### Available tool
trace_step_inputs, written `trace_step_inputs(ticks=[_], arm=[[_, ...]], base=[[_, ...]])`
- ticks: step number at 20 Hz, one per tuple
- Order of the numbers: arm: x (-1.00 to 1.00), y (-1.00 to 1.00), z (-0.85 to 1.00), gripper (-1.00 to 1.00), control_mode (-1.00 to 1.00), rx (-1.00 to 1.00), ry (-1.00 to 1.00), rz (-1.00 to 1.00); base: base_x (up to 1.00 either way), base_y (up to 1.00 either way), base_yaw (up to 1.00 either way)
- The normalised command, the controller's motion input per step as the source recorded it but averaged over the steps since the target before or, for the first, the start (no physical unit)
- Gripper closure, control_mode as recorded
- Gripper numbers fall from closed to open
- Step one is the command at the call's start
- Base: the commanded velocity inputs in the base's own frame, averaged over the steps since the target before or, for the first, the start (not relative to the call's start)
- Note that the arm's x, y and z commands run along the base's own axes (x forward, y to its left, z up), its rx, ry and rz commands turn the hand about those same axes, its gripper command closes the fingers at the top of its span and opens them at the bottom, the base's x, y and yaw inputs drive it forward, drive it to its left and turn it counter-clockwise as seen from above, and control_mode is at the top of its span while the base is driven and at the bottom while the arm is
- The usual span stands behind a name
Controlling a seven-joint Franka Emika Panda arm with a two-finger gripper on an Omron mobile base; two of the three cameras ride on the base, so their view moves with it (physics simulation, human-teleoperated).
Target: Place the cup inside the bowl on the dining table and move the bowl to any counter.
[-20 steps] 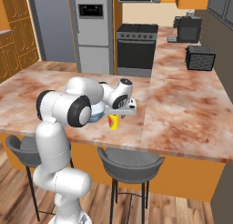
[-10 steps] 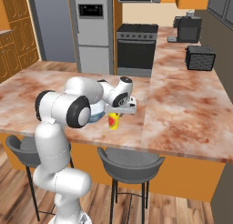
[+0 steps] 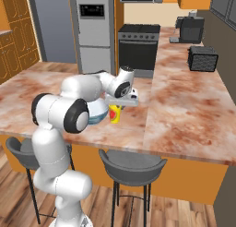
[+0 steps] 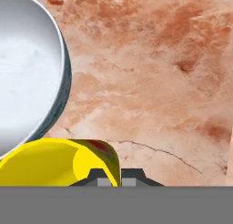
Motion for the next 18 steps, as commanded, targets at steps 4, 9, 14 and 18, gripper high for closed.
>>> trace_step_inputs(ticks=[4,9,14,18], arm=[[0.00,0.00,0.47,1.00,-1.00,0.00,0.04,-0.13],[0.01,0.01,0.29,1.00,-1.00,0.00,0.00,-0.15],[0.00,0.11,0.04,1.00,-1.00,0.00,0.00,-0.12],[0.00,0.21,0.01,1.00,-1.00,0.00,-0.07,-0.11]], base=[[0.00,0.00,0.00],[0.00,0.00,0.00],[0.00,0.00,0.00],[0.00,0.00,0.00]])
